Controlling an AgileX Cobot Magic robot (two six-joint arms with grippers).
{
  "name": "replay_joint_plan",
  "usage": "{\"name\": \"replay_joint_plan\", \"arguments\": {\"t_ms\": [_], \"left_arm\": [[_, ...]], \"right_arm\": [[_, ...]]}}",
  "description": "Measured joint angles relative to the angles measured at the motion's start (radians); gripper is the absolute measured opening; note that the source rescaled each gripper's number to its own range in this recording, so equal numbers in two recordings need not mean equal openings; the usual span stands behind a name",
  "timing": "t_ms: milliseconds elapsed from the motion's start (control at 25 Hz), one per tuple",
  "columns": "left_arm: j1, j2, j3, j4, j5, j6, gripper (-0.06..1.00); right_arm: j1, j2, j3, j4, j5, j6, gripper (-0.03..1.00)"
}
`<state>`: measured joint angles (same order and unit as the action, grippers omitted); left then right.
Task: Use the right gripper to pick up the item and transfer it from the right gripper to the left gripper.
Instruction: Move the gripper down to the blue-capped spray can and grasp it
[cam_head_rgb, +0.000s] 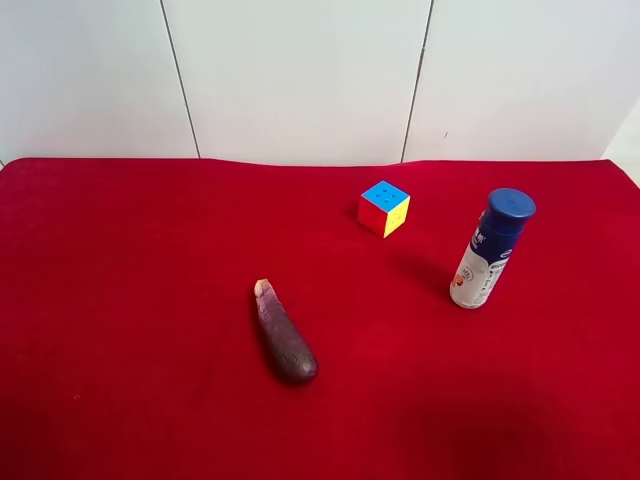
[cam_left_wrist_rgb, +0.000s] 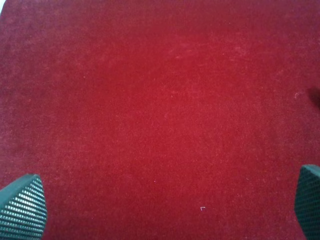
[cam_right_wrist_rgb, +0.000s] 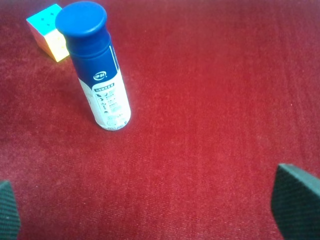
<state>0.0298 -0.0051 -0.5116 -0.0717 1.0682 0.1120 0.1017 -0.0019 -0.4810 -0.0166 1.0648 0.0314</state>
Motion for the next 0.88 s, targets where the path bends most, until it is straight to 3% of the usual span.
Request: {"name": "replay_joint_plan", "arguments": {"t_ms": [880], "left_arm": [[0.0, 0.0, 0.0, 0.0, 0.0, 0.0, 1.0]], "right_arm": [[0.0, 0.0, 0.0, 0.001, 0.0, 0.0, 1.0]]}}
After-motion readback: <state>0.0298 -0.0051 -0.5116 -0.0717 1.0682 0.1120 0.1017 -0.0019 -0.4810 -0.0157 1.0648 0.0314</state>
